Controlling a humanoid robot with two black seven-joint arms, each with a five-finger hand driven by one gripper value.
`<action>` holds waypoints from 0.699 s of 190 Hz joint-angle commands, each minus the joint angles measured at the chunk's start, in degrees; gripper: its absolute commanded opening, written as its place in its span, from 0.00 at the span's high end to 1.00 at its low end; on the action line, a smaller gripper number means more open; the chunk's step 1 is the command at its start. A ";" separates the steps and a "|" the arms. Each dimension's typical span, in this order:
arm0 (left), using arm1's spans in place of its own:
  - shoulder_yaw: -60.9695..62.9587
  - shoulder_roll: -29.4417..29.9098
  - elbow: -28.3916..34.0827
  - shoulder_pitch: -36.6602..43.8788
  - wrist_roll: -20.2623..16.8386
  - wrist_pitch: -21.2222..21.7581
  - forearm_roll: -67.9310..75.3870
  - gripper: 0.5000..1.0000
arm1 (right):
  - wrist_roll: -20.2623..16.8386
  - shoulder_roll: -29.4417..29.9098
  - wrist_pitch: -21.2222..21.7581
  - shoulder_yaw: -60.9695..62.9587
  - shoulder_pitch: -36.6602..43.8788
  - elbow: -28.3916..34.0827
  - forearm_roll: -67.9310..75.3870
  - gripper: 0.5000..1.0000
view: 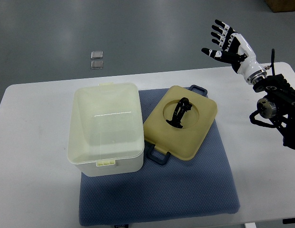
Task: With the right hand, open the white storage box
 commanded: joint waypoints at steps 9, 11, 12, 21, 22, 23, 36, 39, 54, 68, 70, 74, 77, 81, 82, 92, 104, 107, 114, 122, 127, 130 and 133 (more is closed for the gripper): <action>-0.01 0.00 0.00 0.04 0.00 0.00 0.00 0.00 | -0.09 0.79 -0.33 -0.07 -2.06 -0.27 6.63 0.16; -0.01 0.00 0.00 0.04 0.00 0.00 0.00 0.00 | -0.09 0.96 -0.33 -0.07 -2.32 -0.18 6.98 0.16; -0.01 0.00 0.00 0.04 0.00 0.00 0.00 0.00 | -0.09 0.96 -0.33 -0.07 -2.32 -0.18 6.98 0.16; -0.01 0.00 0.00 0.04 0.00 0.00 0.00 0.00 | -0.09 2.01 -0.33 -0.16 -3.03 0.00 8.56 0.16; -0.01 0.00 0.00 0.04 0.00 0.00 0.00 0.00 | -0.09 2.02 -0.33 -0.16 -3.03 0.00 8.56 0.16; -0.01 0.00 0.00 0.04 0.00 0.00 0.00 0.00 | -0.09 2.28 -0.42 -0.16 -3.20 0.00 8.73 0.17; -0.01 0.00 0.00 0.04 0.00 0.00 0.00 0.00 | -0.09 3.16 -0.42 0.02 -4.26 -0.09 9.09 0.16; -0.01 0.00 0.00 -0.05 0.00 0.00 0.00 0.00 | -0.09 3.25 -0.42 0.02 -4.43 -0.09 9.09 0.16; -0.01 0.00 0.00 0.04 0.00 0.00 0.00 0.00 | 0.00 3.60 -0.42 0.11 -4.87 -0.09 9.09 0.16; 0.08 0.00 0.00 0.04 0.00 0.00 0.00 0.00 | 0.00 3.86 -0.50 0.11 -5.05 -0.09 9.18 0.16; -0.01 0.00 0.00 -0.05 0.00 0.00 0.00 0.00 | 0.00 3.95 -0.50 0.11 -5.05 -0.09 9.18 0.16; -0.01 0.00 0.00 -0.05 0.00 0.00 0.00 0.00 | 0.00 4.21 -0.42 0.46 -5.31 -0.18 9.18 0.16; -0.01 0.00 0.00 -0.05 0.00 0.00 0.00 0.00 | 0.00 4.30 -0.42 0.63 -5.40 -0.18 9.18 0.16; -0.01 0.00 0.00 0.04 0.00 0.00 0.00 0.00 | 0.00 4.57 -0.42 0.99 -5.49 -0.27 9.18 0.16; -0.01 0.00 0.00 -0.05 0.00 0.00 0.00 0.00 | 0.00 4.74 -0.42 1.25 -5.49 -0.27 9.18 0.16; -0.01 0.00 0.00 0.04 0.00 0.00 0.00 0.00 | 0.00 5.01 -0.33 2.39 -5.84 -0.27 9.18 0.16; -0.01 0.00 0.00 -0.05 0.00 0.00 0.00 0.00 | 0.00 5.09 -0.42 3.18 -5.93 -0.27 9.18 0.16; -0.01 0.00 0.00 0.04 0.00 0.00 0.00 0.00 | 0.00 5.09 -0.42 3.27 -6.02 -0.27 9.18 0.16; -0.01 0.00 0.00 0.04 0.00 0.00 0.00 0.00 | 0.00 5.18 -0.42 3.71 -6.02 -0.27 9.18 0.16; -0.01 0.00 0.00 -0.05 0.00 0.00 0.00 0.00 | -0.09 5.27 -0.42 3.97 -6.10 -0.27 9.18 0.16; -0.01 0.00 0.00 0.04 0.00 0.00 0.00 0.00 | 0.00 5.44 -0.42 4.06 -6.28 -0.27 9.18 0.16; 0.08 0.00 0.00 0.04 0.00 0.00 0.00 0.00 | 0.00 5.62 -0.50 4.06 -6.37 -0.27 9.18 0.16; -0.01 0.00 0.00 -0.05 0.00 0.00 0.00 0.00 | 0.00 5.80 -0.50 4.06 -6.63 -0.27 9.18 0.16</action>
